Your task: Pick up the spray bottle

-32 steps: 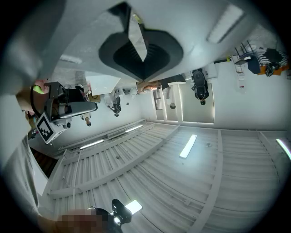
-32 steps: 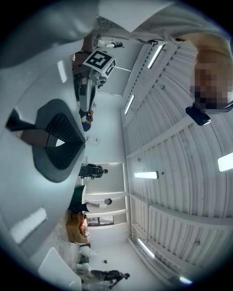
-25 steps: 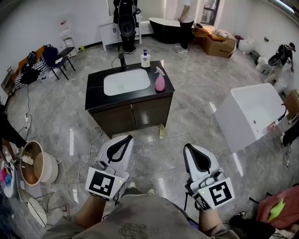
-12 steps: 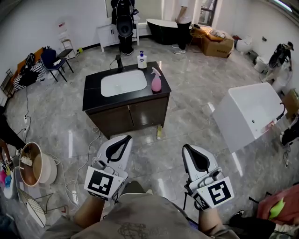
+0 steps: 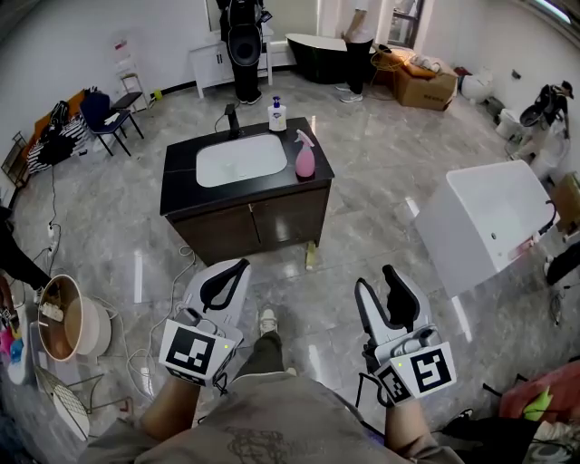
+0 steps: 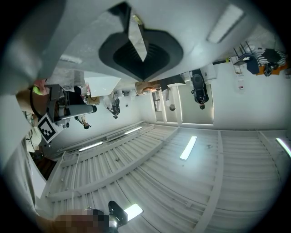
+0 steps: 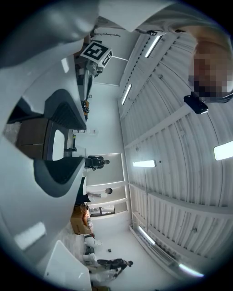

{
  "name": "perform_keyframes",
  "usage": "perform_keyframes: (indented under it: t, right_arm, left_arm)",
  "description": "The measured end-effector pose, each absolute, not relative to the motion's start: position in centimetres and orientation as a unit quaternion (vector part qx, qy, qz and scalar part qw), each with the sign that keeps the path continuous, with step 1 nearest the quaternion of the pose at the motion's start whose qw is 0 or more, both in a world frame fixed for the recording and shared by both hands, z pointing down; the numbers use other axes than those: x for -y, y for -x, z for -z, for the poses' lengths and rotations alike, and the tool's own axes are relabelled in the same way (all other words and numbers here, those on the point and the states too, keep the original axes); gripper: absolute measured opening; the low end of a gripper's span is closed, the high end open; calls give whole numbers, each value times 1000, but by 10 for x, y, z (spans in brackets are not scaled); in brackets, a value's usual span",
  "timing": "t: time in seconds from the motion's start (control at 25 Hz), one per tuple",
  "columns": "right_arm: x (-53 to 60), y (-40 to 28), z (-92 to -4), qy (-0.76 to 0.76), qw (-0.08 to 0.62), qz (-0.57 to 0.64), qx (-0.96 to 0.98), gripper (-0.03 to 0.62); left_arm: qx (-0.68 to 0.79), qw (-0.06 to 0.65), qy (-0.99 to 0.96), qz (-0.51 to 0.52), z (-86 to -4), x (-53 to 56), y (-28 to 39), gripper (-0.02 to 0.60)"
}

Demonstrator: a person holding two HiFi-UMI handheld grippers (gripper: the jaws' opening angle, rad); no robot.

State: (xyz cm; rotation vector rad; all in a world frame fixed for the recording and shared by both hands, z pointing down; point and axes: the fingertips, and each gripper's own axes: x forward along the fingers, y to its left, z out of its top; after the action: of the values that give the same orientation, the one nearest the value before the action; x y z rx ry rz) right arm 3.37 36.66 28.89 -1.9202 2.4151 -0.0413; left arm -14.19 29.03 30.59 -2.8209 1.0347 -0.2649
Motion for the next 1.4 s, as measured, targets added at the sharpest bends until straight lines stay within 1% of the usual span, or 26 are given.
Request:
perform_keyframes:
  t: [0.28, 0.56, 0.92, 1.4]
  right_arm:
    - [-332, -38, -299, 616, 10, 24, -788, 221]
    - [-275, -40, -311, 613, -11, 36, -789, 221]
    - [-172, -43, -311, 625, -30, 47, -779, 221]
    - [-40, -36, -301, 647, -29, 38, -761, 222]
  left_arm:
    - [-340, 57, 935, 84, -306, -255, 131, 0]
    - [-340, 39, 935, 90, -315, -198, 127, 0]
    - [-317, 32, 944, 86, -319, -90, 117, 0]
    - [-287, 55, 954, 71, -312, 48, 116, 0]
